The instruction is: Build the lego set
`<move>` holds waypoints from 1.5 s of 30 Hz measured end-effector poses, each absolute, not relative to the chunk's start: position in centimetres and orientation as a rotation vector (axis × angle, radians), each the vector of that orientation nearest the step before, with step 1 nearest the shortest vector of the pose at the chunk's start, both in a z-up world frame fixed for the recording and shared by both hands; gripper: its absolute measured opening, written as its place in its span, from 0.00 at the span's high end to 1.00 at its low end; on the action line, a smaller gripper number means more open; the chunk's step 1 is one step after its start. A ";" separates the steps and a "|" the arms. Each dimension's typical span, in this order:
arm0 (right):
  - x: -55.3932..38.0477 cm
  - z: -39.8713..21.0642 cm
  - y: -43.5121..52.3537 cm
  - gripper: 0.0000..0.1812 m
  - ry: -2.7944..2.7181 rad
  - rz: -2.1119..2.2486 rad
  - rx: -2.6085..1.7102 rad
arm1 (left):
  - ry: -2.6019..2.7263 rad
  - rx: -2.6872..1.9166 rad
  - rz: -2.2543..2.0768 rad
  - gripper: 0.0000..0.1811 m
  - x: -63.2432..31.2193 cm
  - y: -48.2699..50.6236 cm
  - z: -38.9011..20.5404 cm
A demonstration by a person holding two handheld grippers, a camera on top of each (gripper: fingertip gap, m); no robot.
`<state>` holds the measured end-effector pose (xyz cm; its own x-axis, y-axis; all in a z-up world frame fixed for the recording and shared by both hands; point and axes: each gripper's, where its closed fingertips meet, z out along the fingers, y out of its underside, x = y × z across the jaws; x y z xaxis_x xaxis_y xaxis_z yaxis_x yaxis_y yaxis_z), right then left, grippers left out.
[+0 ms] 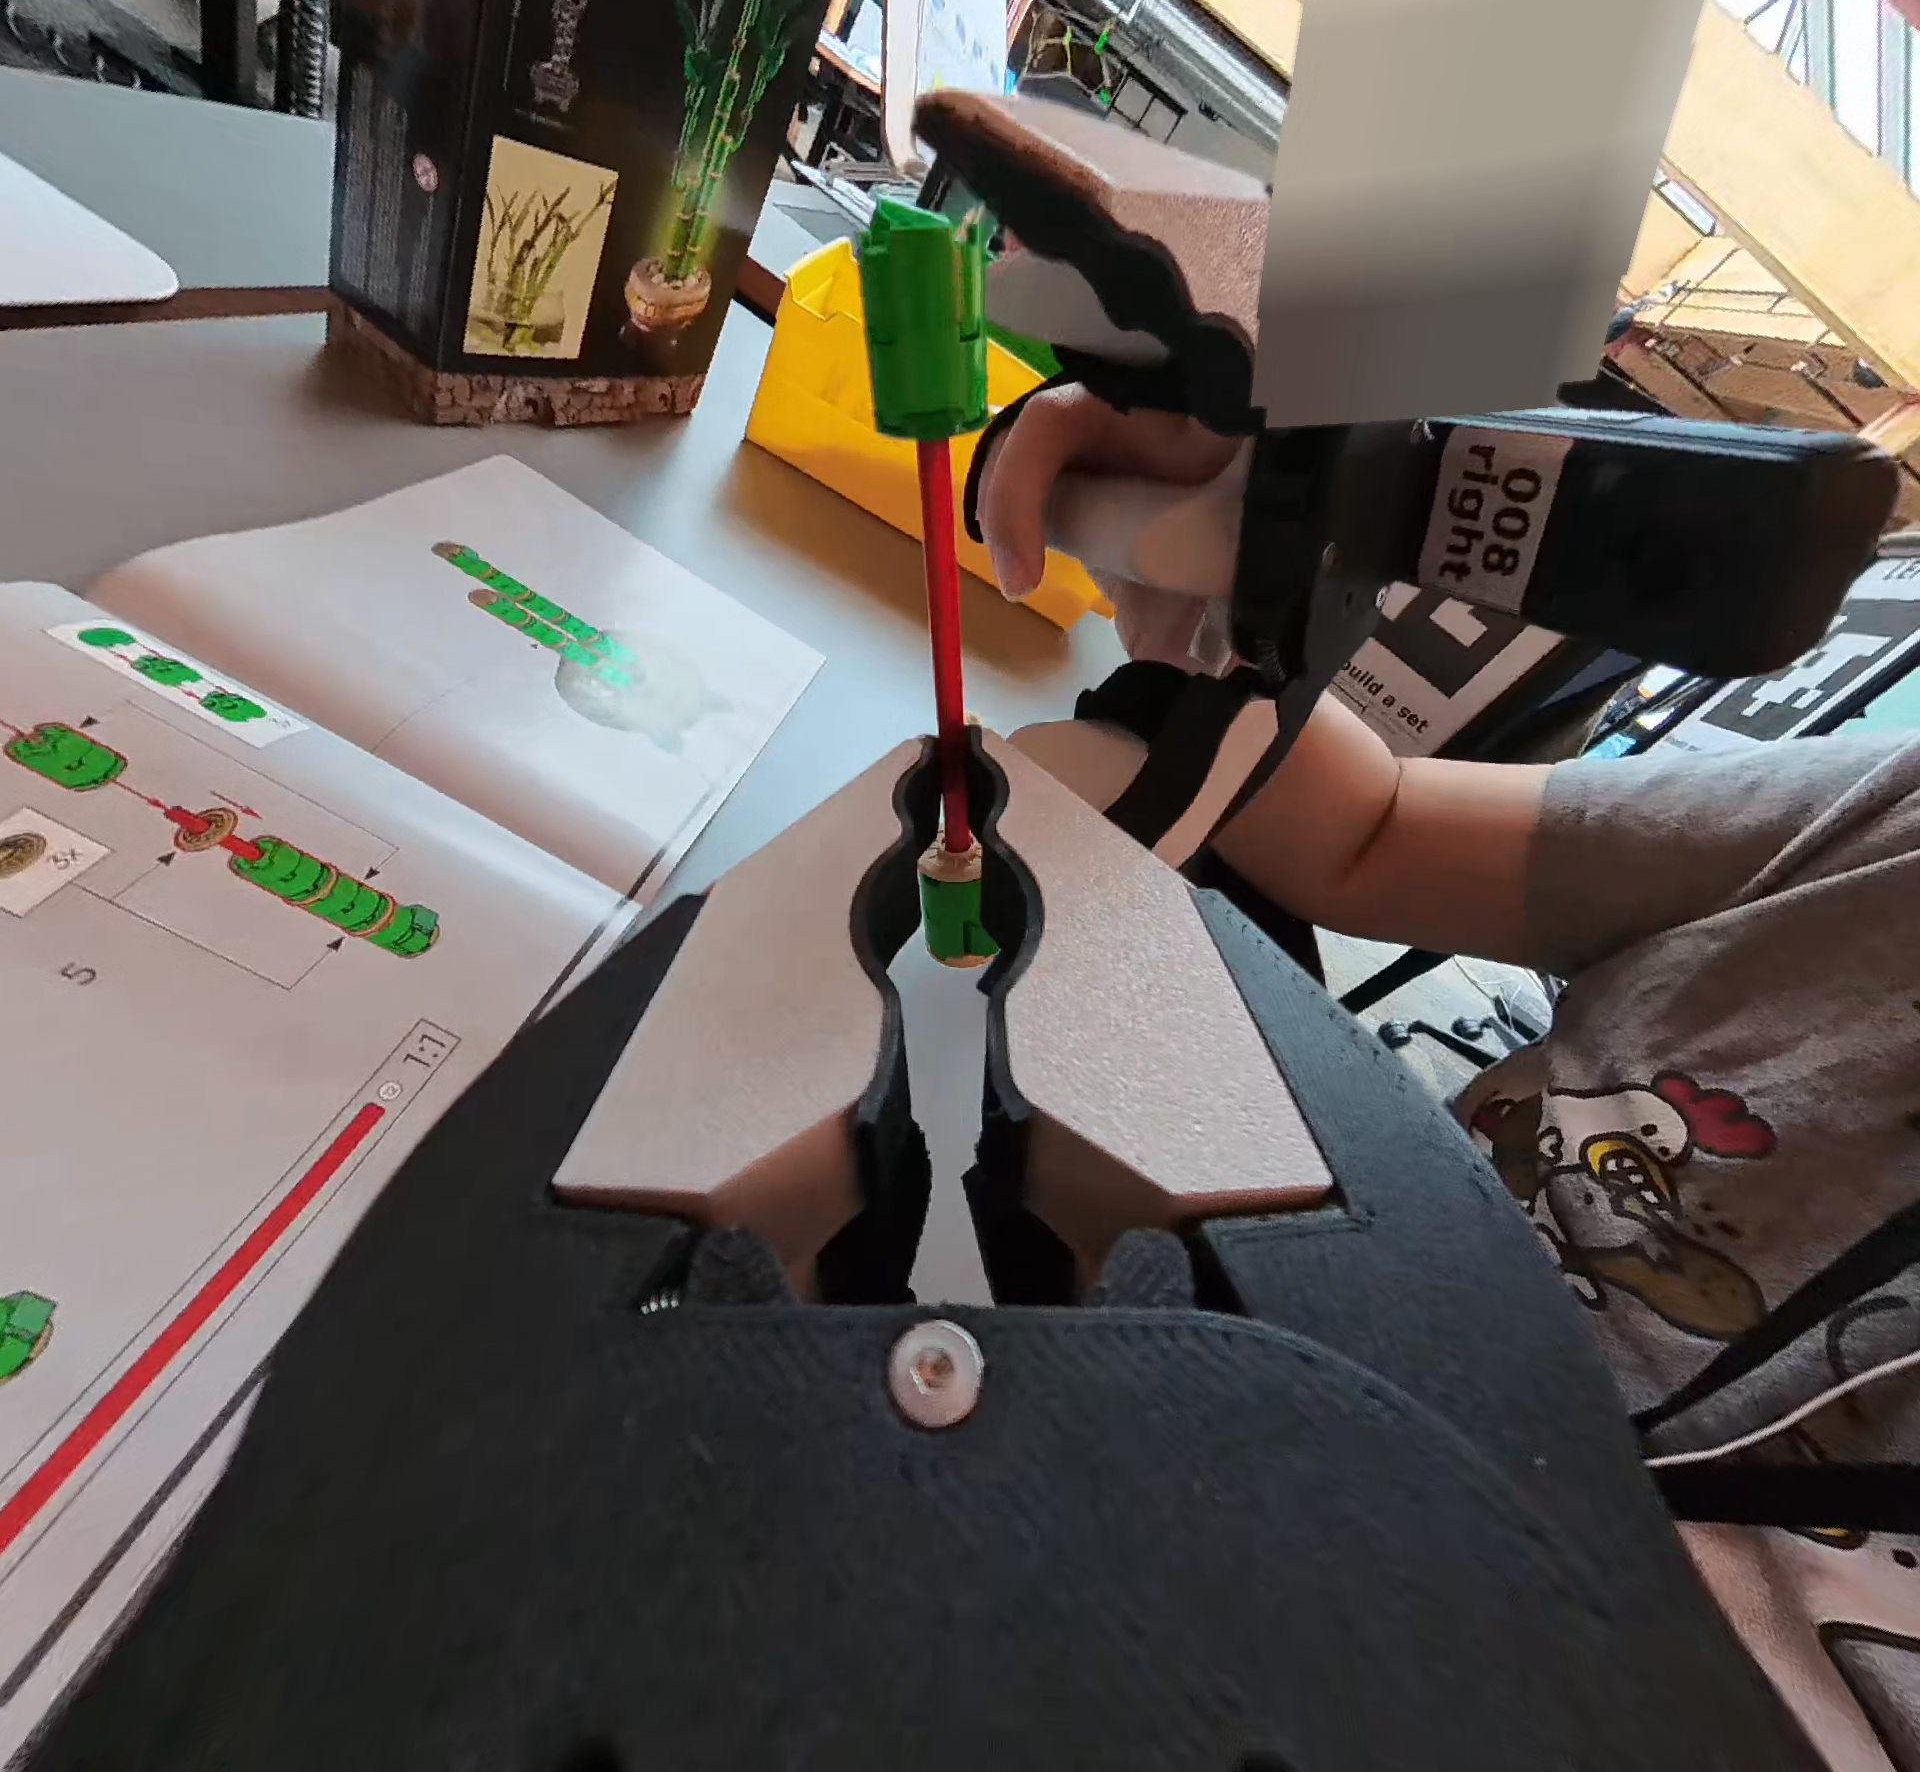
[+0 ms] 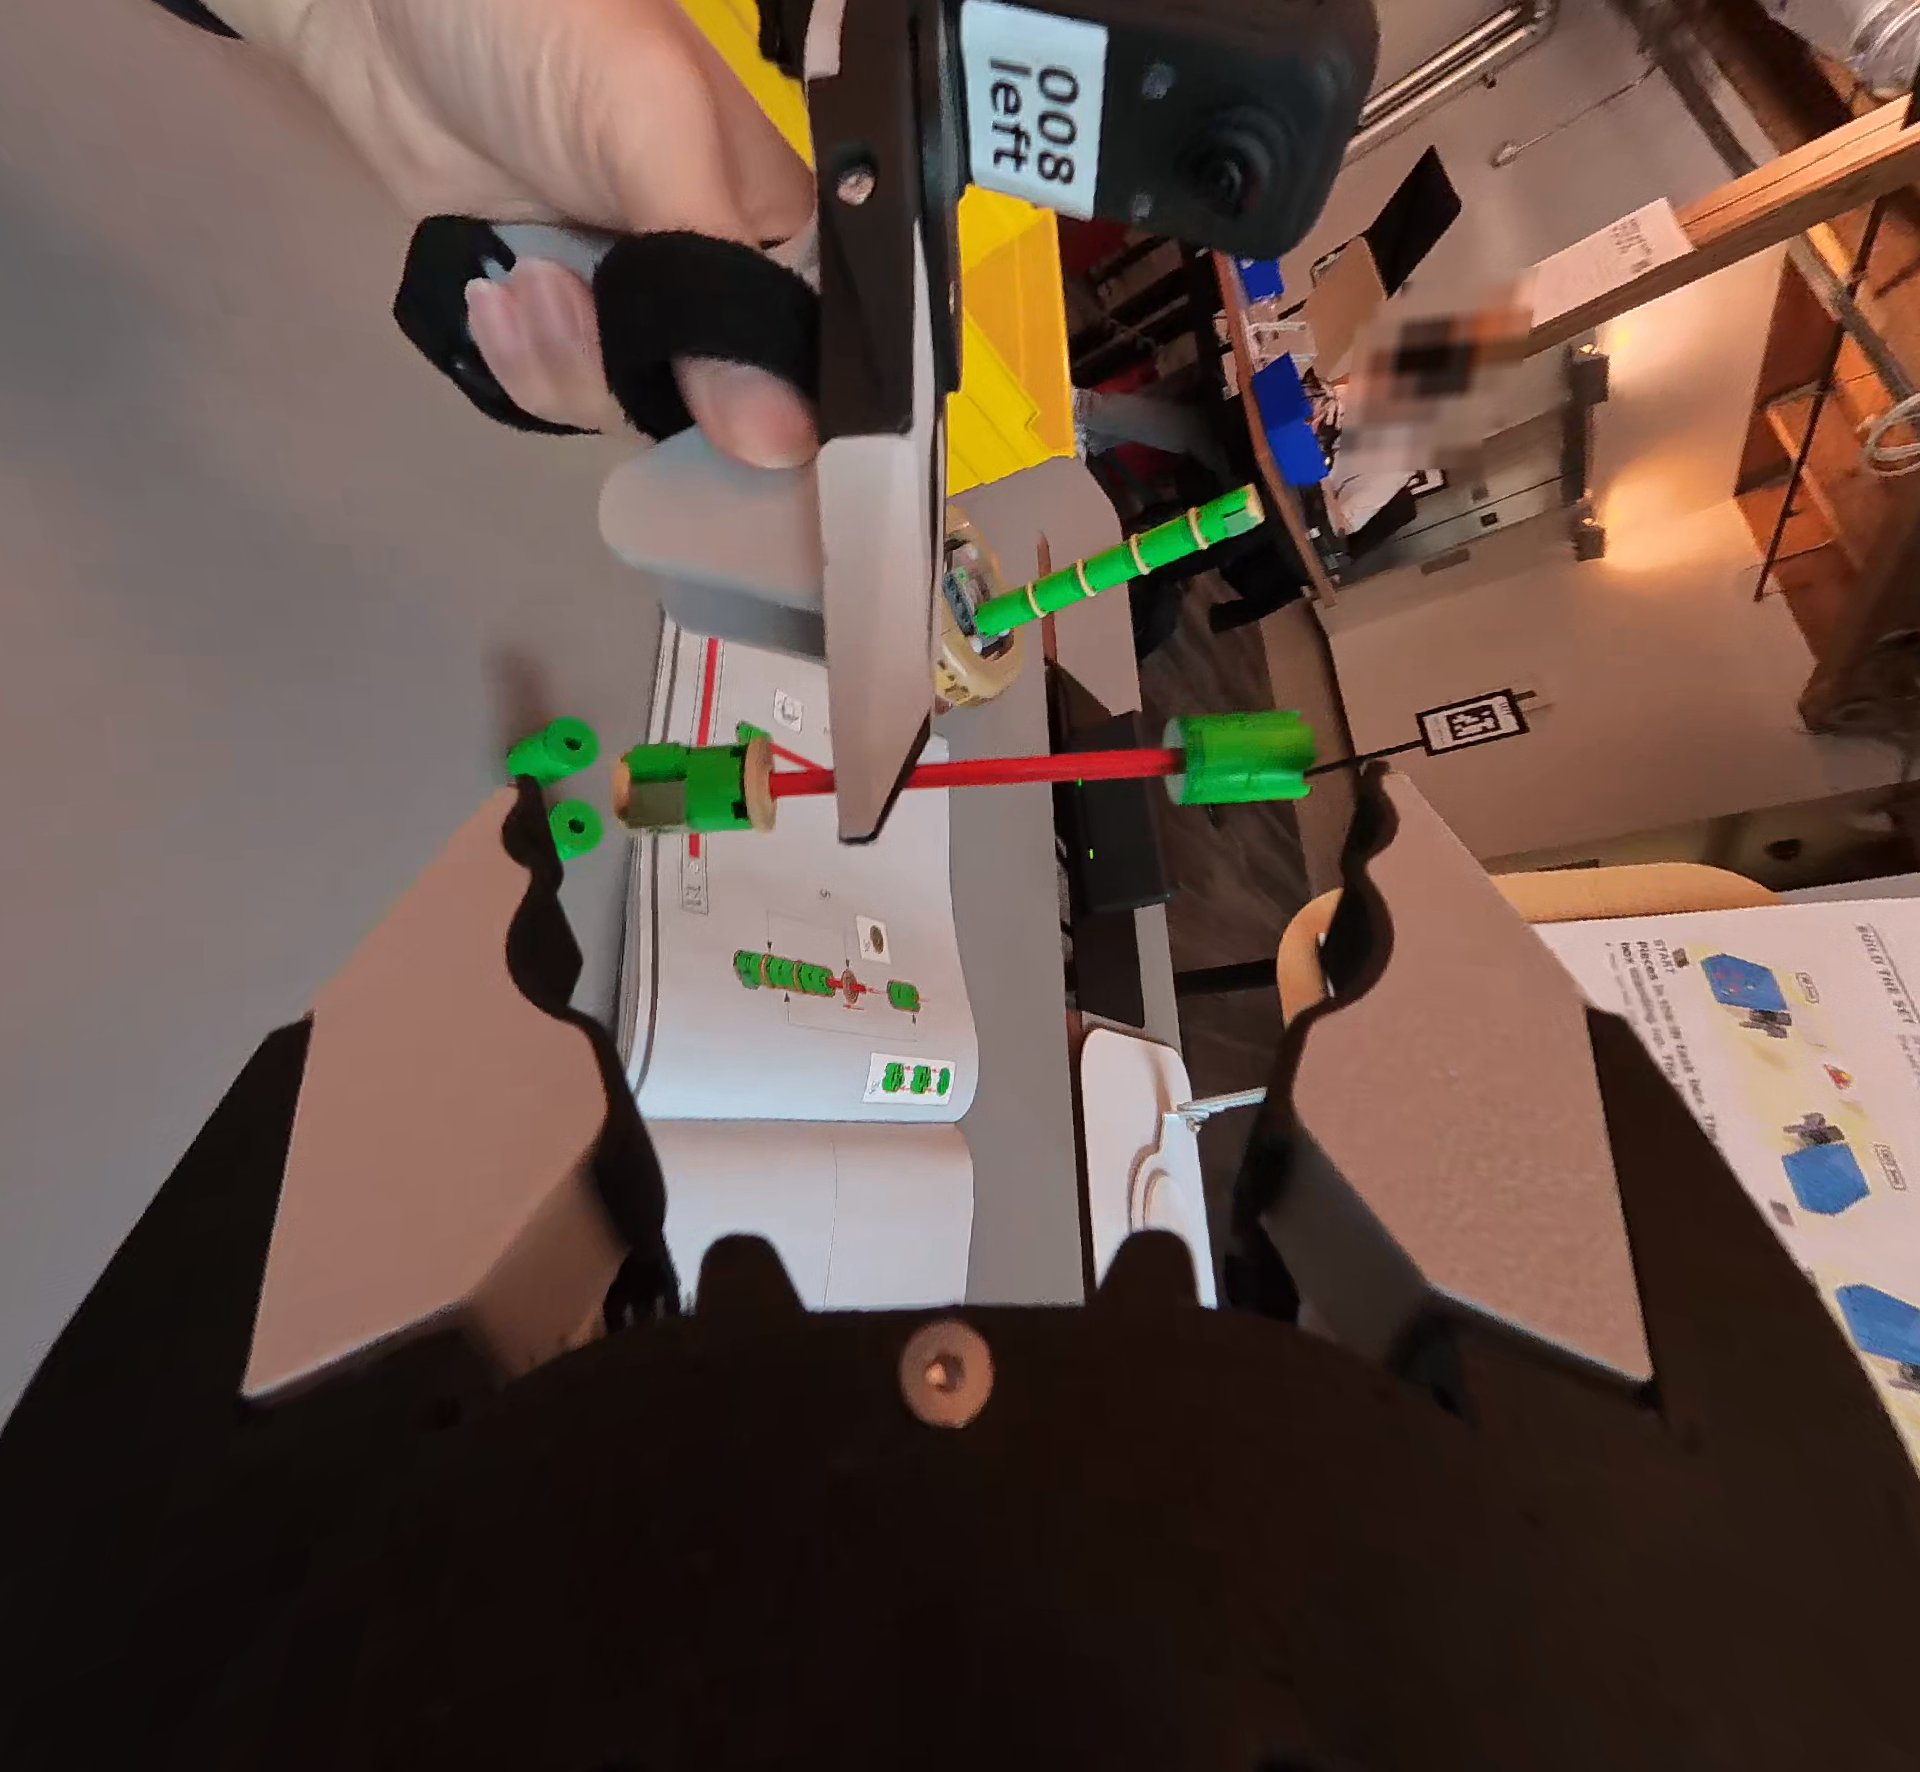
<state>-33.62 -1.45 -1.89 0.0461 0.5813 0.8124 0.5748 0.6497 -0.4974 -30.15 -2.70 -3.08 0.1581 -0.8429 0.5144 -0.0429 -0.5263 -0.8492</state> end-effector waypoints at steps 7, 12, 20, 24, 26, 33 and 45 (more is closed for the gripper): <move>-33.7 -2.6 -0.8 0.19 -1.602 0.013 -1.020 | 0.878 -1.770 -1.429 0.99 -29.4 -3.2 -3.7; -33.9 -3.1 -0.9 0.19 -1.630 -0.001 -1.023 | 0.906 -1.794 -1.398 0.99 -29.2 -3.4 -4.1; -33.9 -3.8 -0.9 0.20 -1.647 0.020 -1.078 | 0.903 -1.806 -1.421 0.99 -29.2 -3.6 -4.1; -34.0 -3.6 -0.8 0.20 -1.627 0.027 -1.094 | 0.884 -1.808 -1.435 0.99 -29.3 -3.5 -4.0; -34.0 -3.6 -0.8 0.20 -1.626 0.037 -1.103 | 0.878 -1.811 -1.446 0.99 -29.3 -3.5 -4.0; -33.9 -3.7 -0.9 0.21 -1.638 0.035 -1.112 | 0.885 -1.818 -1.443 0.99 -29.3 -3.6 -4.1; -33.9 -3.9 -0.7 0.18 -1.623 0.068 -1.136 | 0.879 -1.812 -1.465 0.99 -29.2 -3.6 -4.0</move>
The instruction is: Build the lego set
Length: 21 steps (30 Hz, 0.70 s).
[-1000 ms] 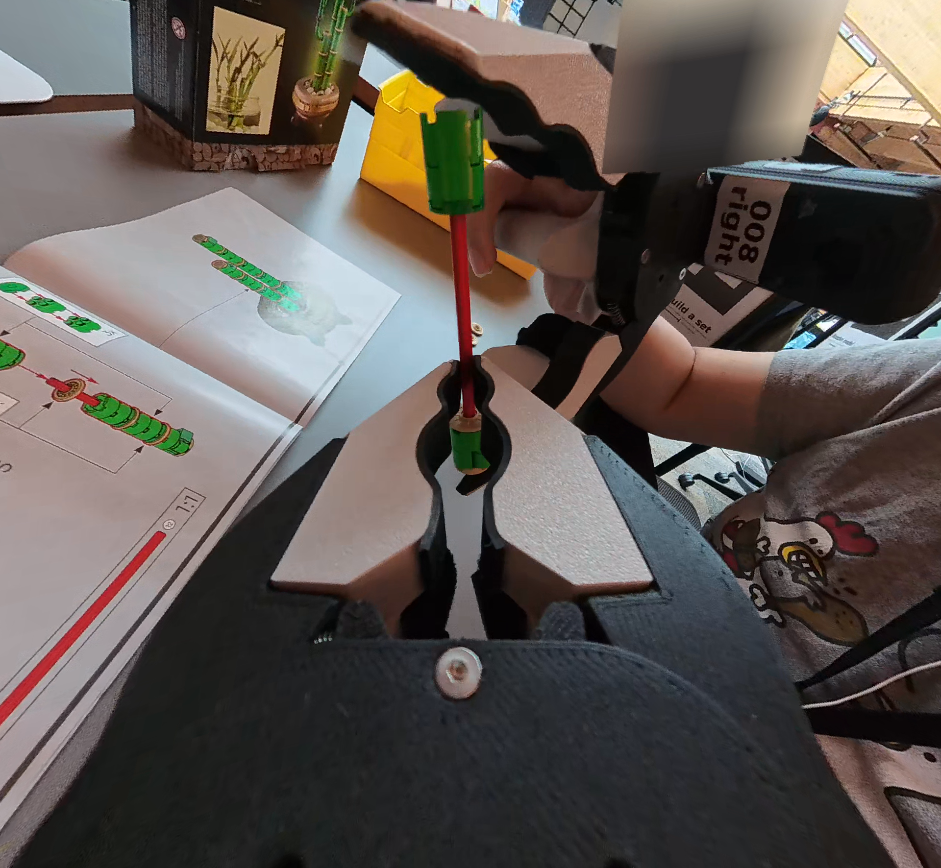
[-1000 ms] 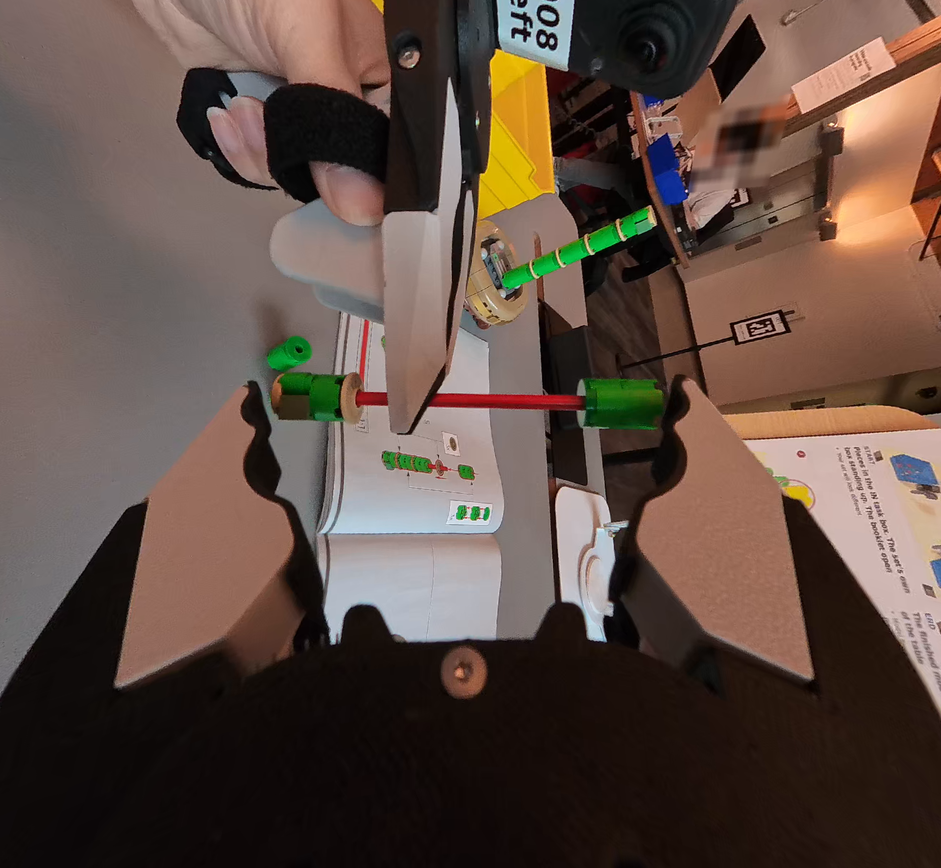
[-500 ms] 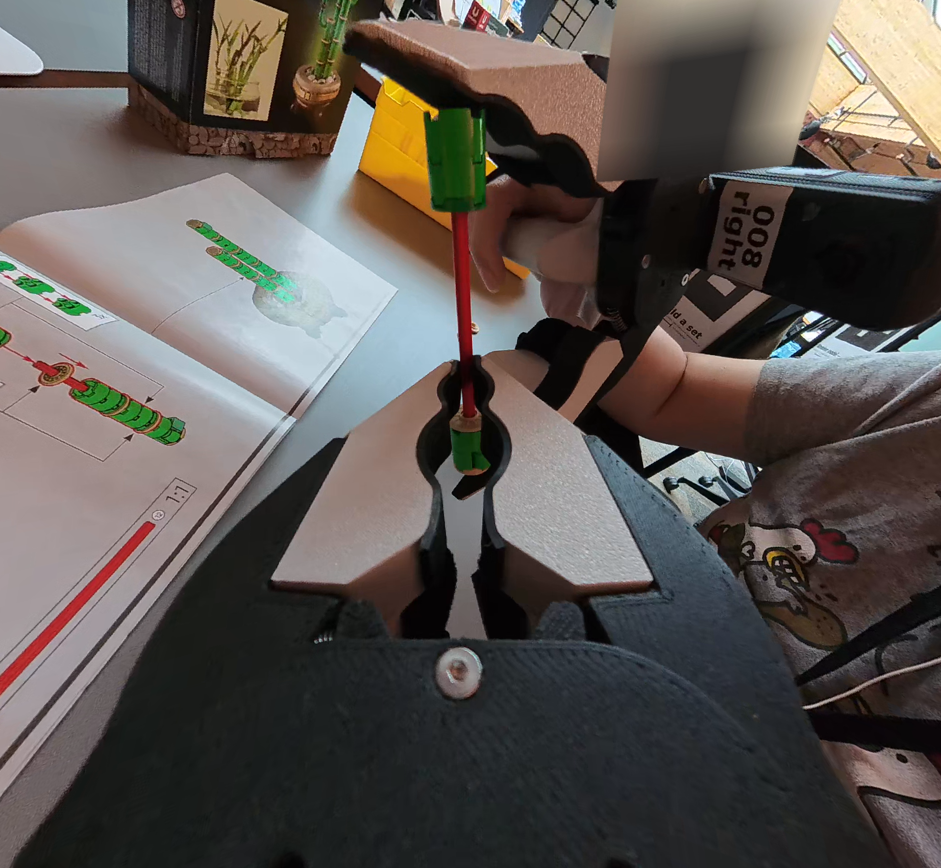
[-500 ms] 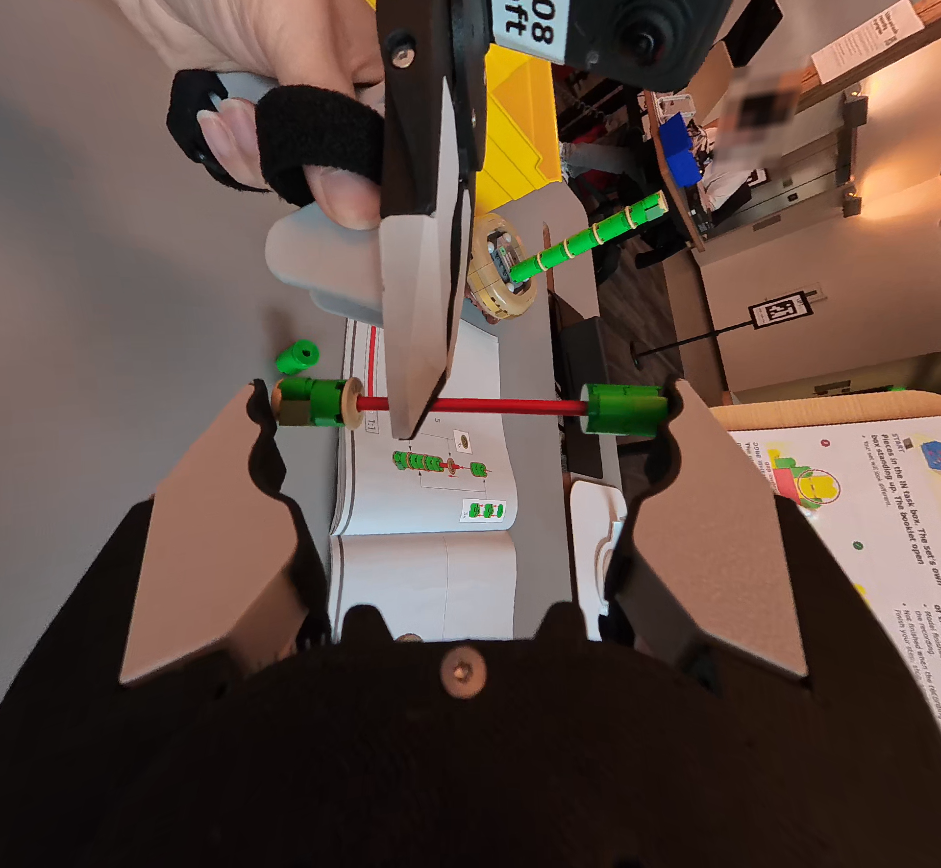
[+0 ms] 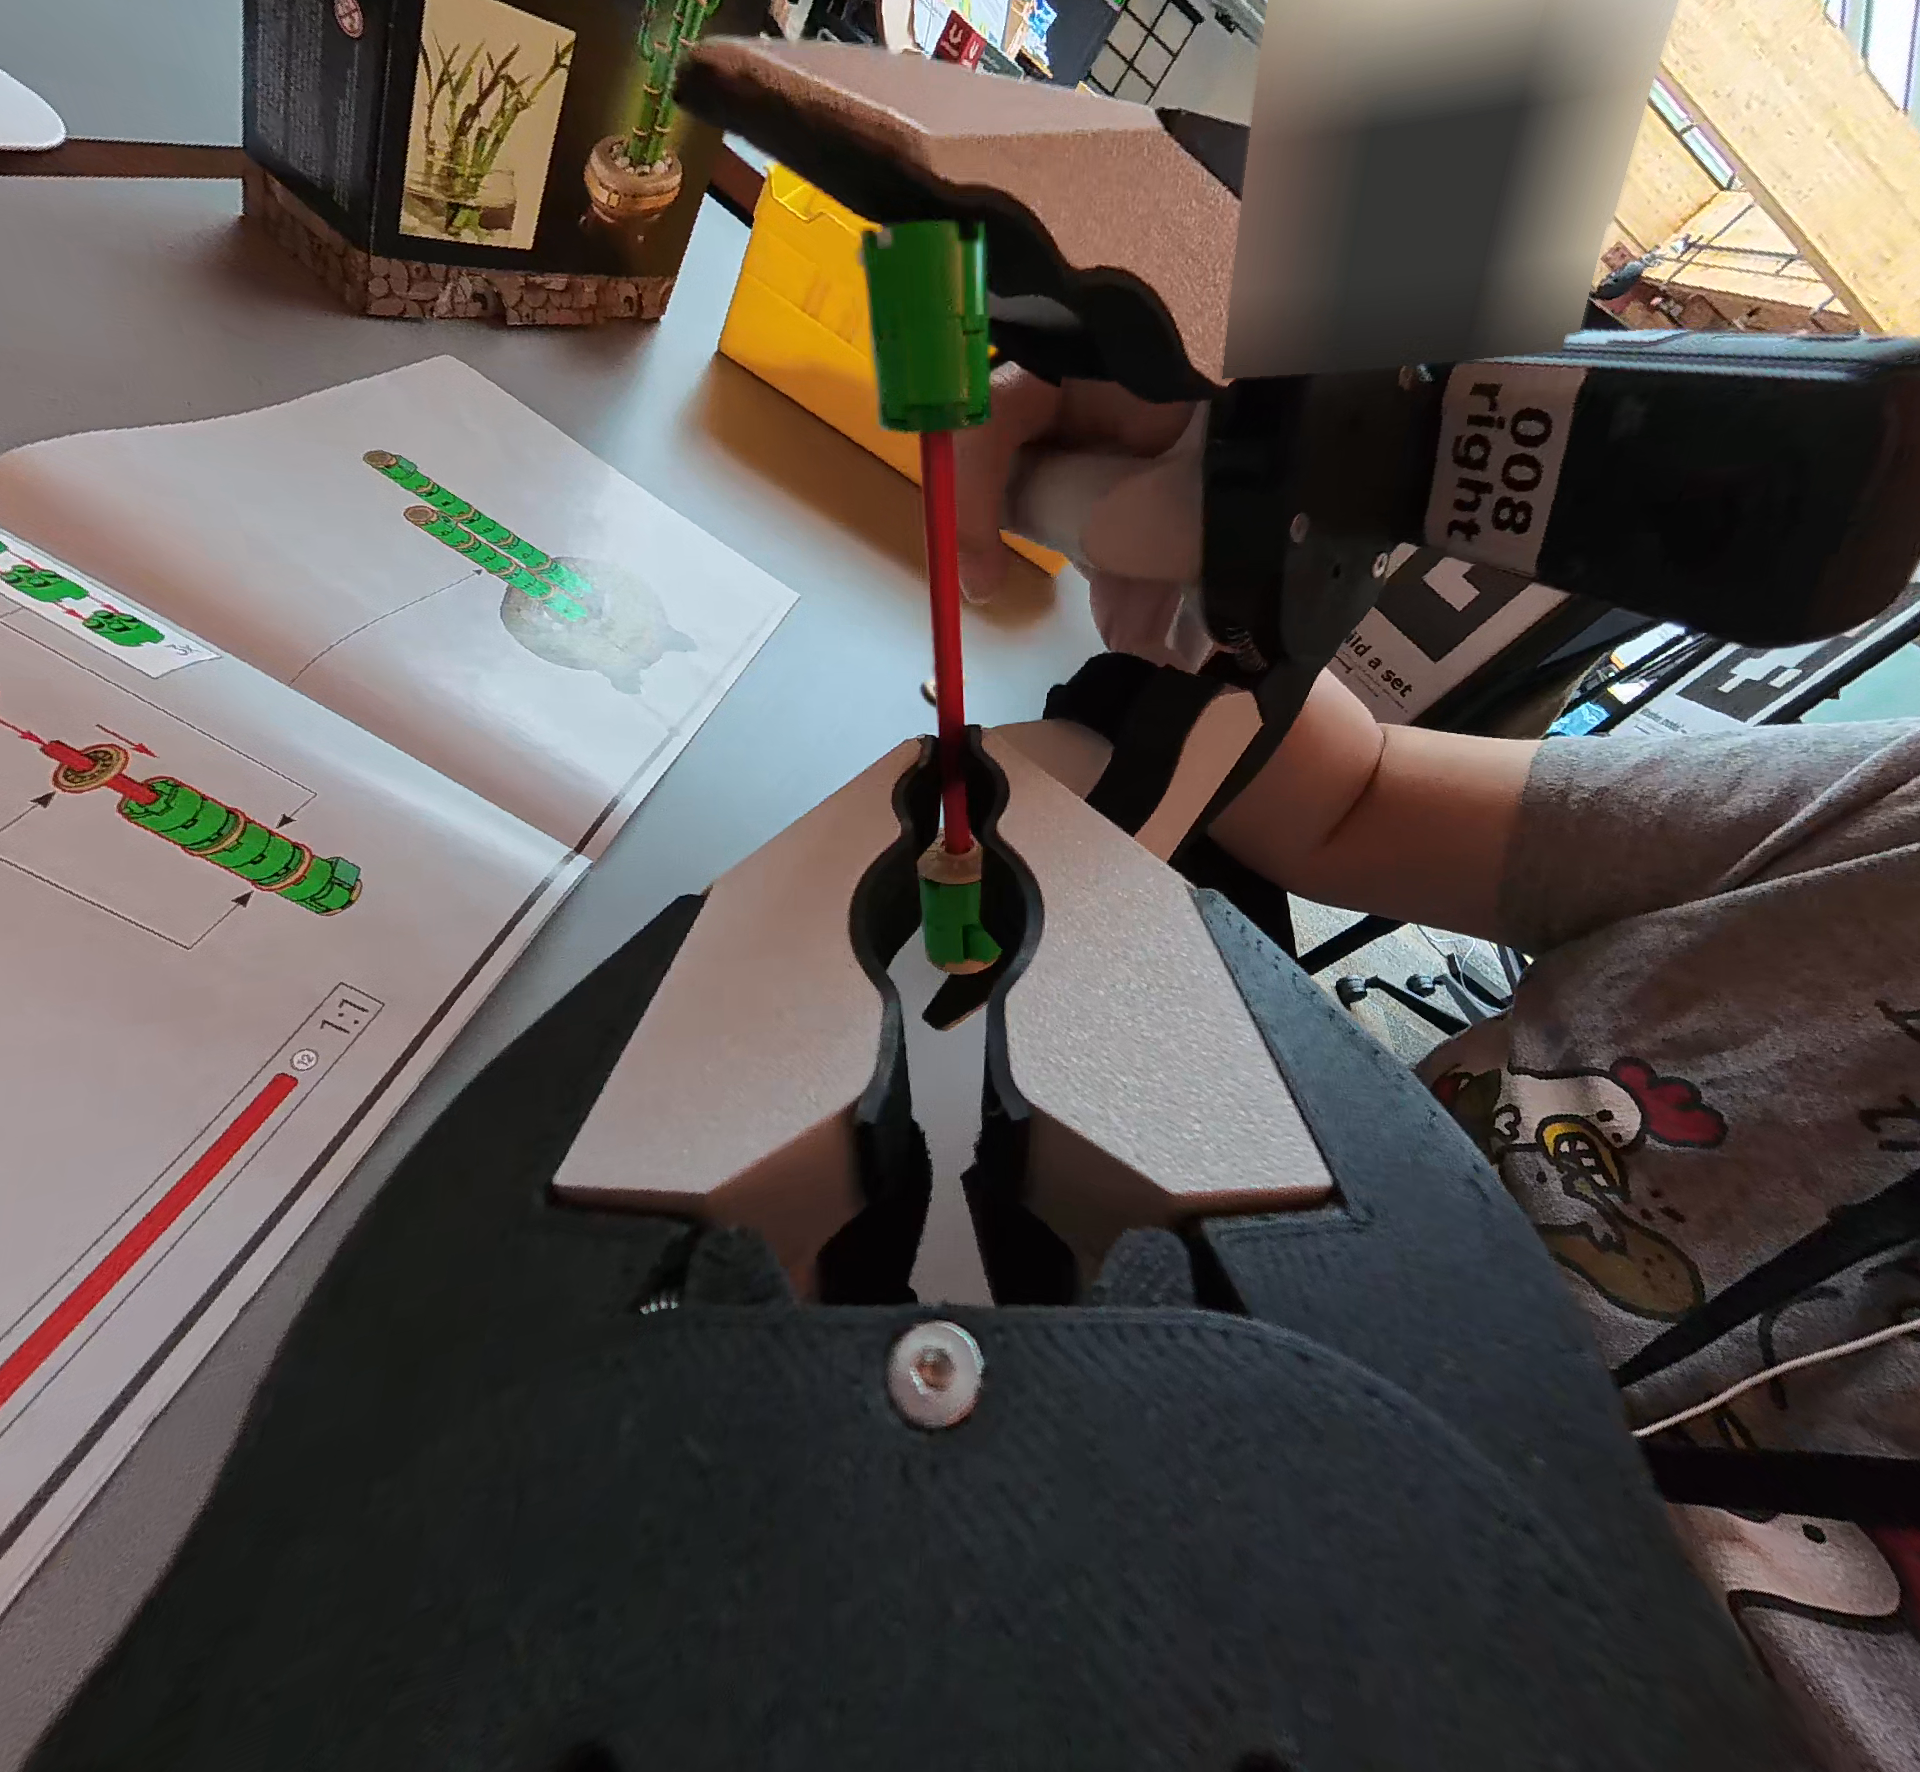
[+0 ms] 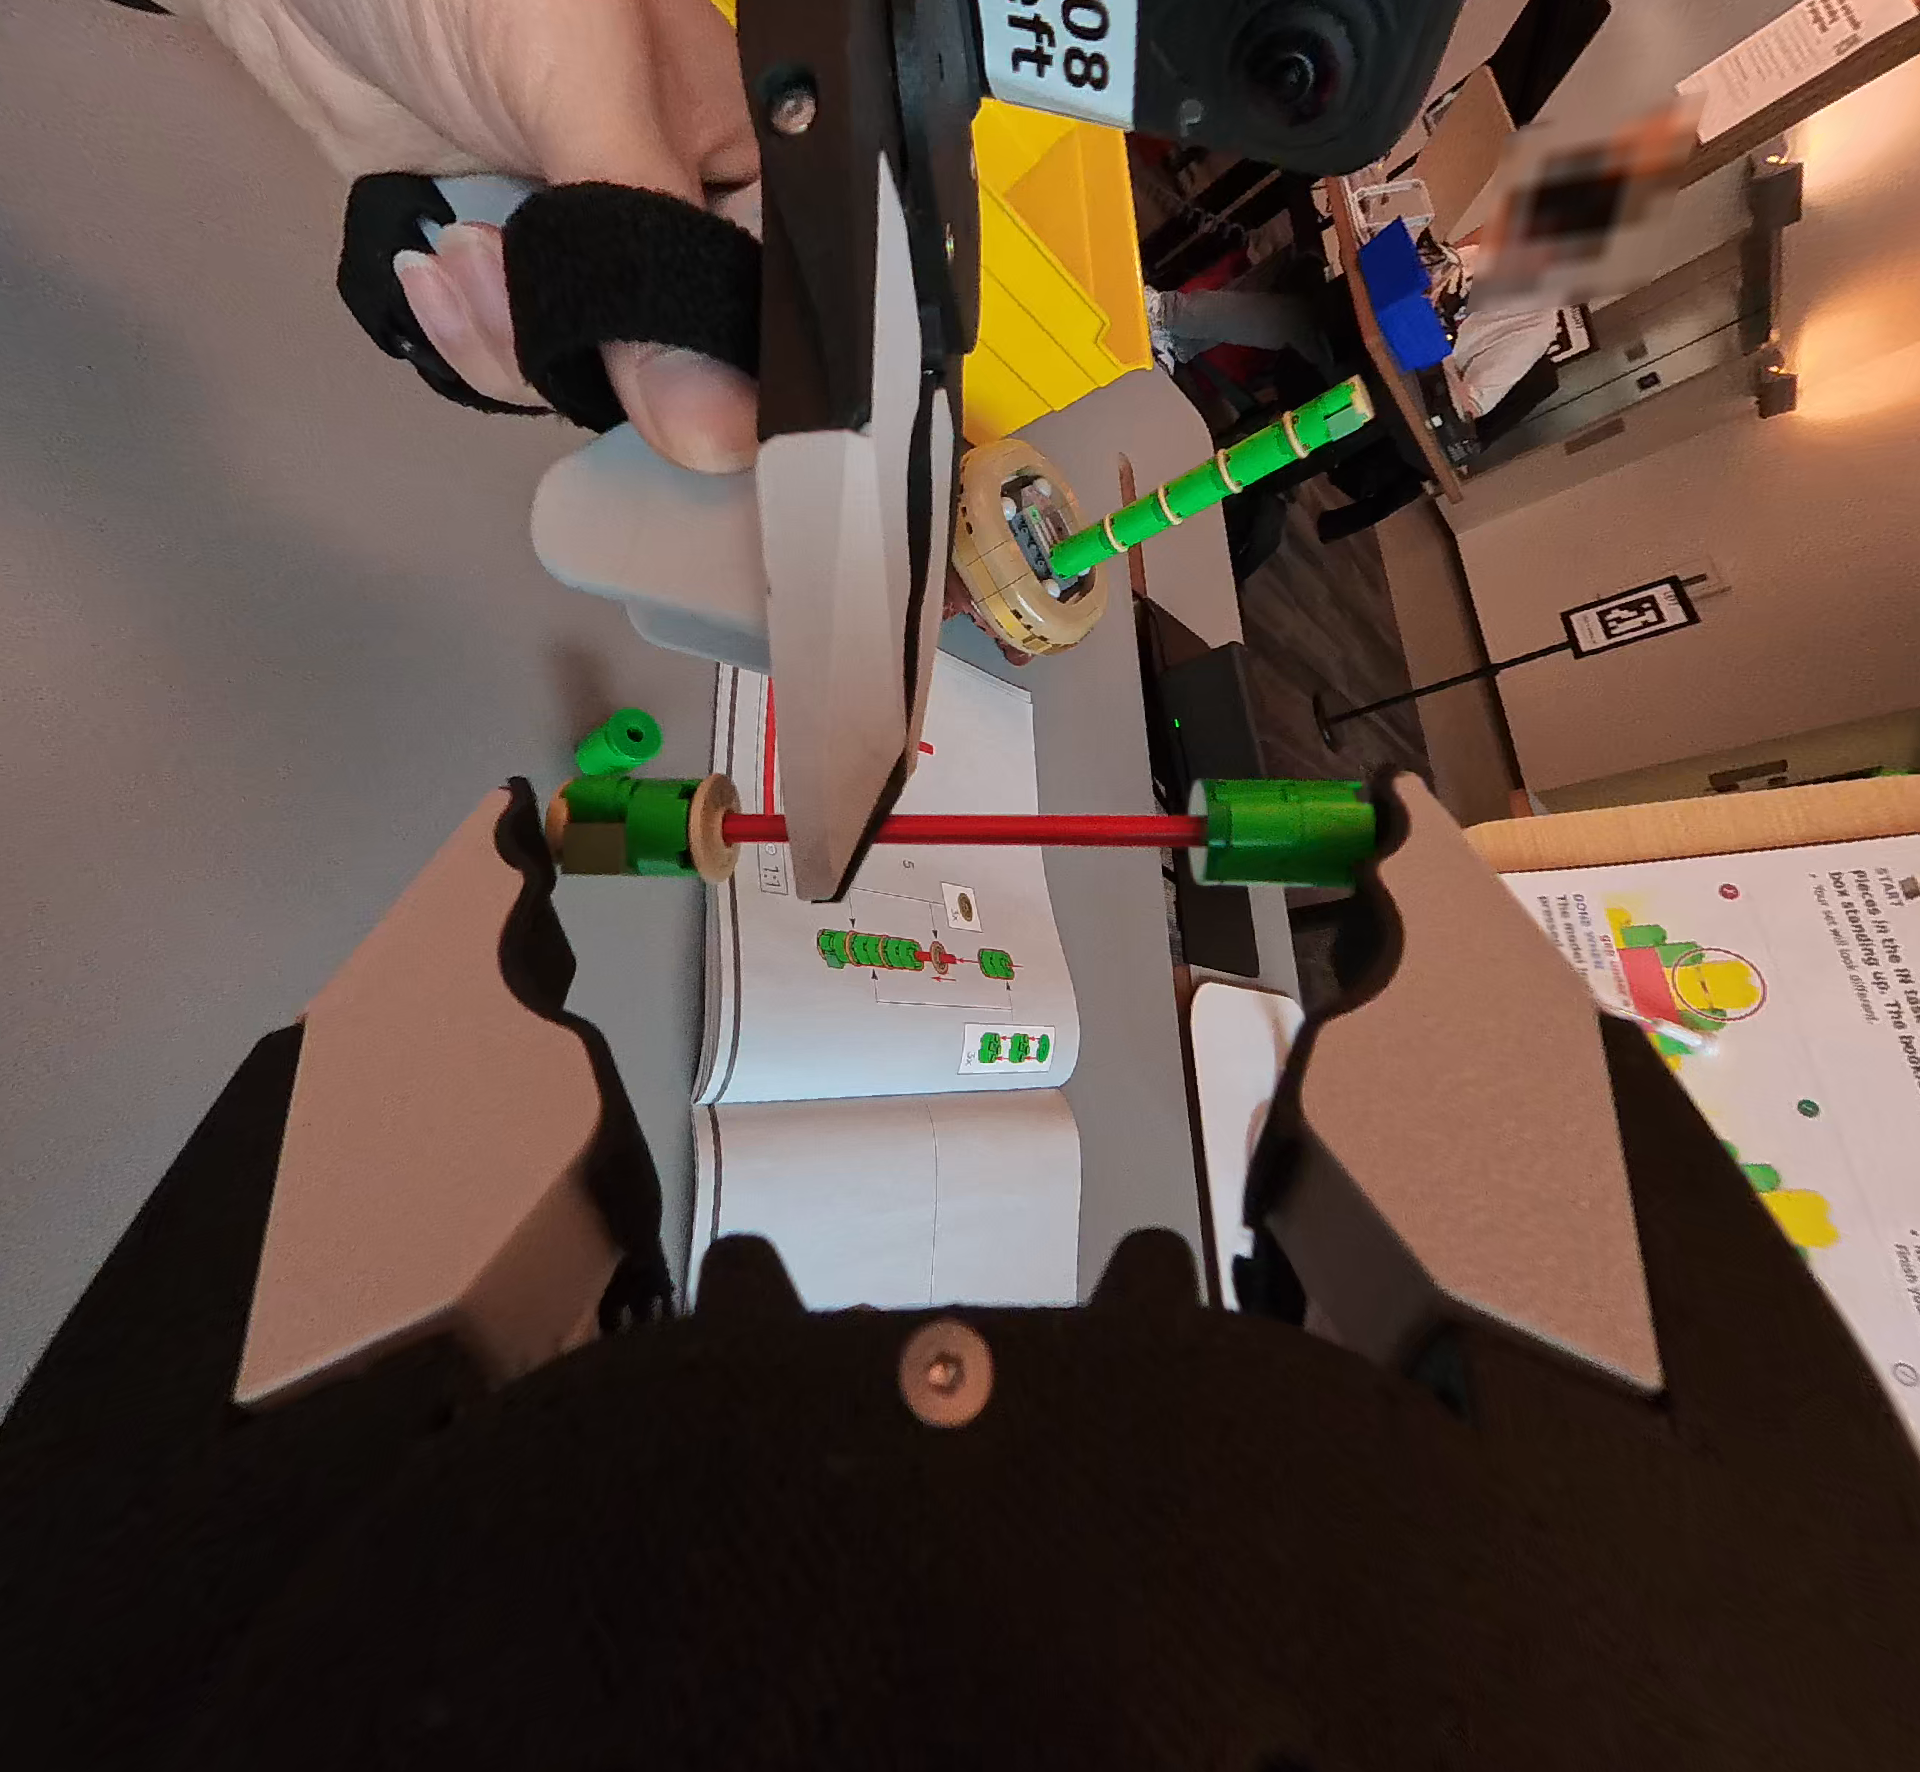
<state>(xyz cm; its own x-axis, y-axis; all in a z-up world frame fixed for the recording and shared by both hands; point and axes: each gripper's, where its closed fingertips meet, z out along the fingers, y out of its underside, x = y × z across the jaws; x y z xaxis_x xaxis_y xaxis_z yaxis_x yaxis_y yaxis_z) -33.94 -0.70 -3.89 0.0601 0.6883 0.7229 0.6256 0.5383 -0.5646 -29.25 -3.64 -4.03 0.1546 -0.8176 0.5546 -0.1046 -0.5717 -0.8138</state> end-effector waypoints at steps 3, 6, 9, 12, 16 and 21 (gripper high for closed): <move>-33.9 -4.4 -0.5 0.17 -1.640 0.031 -1.142 | 0.893 -1.819 -1.452 0.99 -29.1 -3.8 -4.2; -33.9 -4.2 -0.4 0.17 -1.628 0.036 -1.132 | 0.885 -1.816 -1.465 0.99 -29.1 -3.8 -4.1; -34.0 -4.1 -0.6 0.18 -1.628 0.037 -1.129 | 0.880 -1.814 -1.476 0.99 -29.3 -3.8 -4.0; -33.9 -4.4 -0.7 0.18 -1.646 0.048 -1.130 | 0.912 -1.816 -1.441 0.99 -29.1 -3.9 -4.2; -33.8 -3.8 -0.9 0.18 -1.632 0.073 -1.110 | 0.924 -1.764 -1.457 0.98 -29.0 -4.0 -3.7; -34.3 -4.1 -2.1 0.18 -1.669 0.132 -1.079 | 0.881 -1.703 -1.548 0.98 -29.1 -4.1 -2.6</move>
